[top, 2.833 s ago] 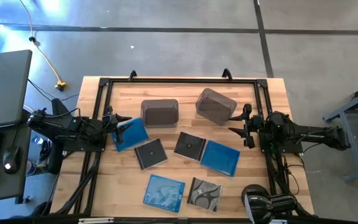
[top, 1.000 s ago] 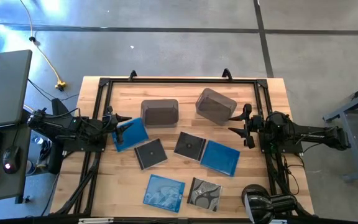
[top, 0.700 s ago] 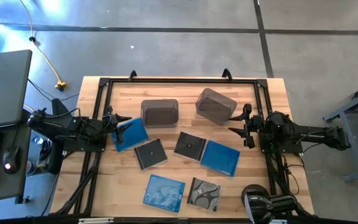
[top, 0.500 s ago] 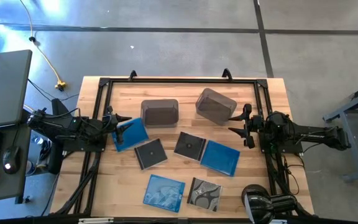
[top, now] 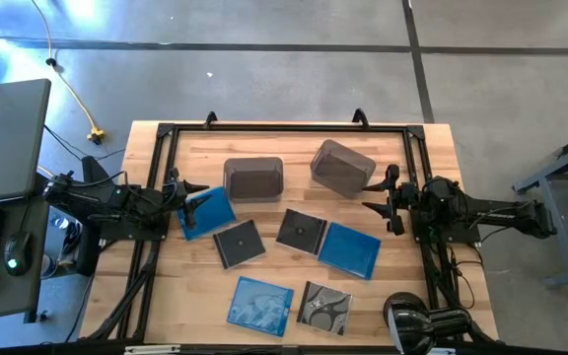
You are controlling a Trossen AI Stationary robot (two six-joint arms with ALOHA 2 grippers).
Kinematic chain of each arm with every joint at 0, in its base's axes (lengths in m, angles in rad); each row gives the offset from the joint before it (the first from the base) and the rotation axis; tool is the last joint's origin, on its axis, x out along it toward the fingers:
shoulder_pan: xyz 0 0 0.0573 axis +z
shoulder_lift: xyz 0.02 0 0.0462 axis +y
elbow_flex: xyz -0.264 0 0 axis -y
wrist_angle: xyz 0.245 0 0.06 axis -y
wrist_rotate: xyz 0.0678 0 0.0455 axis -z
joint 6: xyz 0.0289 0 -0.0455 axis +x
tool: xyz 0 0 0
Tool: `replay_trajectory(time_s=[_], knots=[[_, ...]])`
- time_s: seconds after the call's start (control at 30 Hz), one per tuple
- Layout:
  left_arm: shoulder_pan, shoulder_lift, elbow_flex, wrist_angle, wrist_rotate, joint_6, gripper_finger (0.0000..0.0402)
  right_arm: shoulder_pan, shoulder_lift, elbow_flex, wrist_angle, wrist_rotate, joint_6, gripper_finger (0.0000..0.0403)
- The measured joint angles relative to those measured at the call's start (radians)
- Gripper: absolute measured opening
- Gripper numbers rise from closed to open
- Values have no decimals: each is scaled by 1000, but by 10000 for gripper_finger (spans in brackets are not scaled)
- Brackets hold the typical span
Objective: Pick & place jewel cases by type
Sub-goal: Put the top left black CD case into the left black bin
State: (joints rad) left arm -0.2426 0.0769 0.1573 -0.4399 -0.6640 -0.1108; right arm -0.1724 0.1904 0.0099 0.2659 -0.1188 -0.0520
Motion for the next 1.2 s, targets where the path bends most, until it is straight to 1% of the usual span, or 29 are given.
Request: replay_trajectory(time_s=[0.17,0.3,1.2], knots=[[0,0,2,-2,0,19,122,0,0,0,0,0,0,190],[0,0,3,-4,0,110,122,0,0,0,0,0,0,190],[0,0,5,-5,1,105,122,0,0,0,0,0,0,190]])
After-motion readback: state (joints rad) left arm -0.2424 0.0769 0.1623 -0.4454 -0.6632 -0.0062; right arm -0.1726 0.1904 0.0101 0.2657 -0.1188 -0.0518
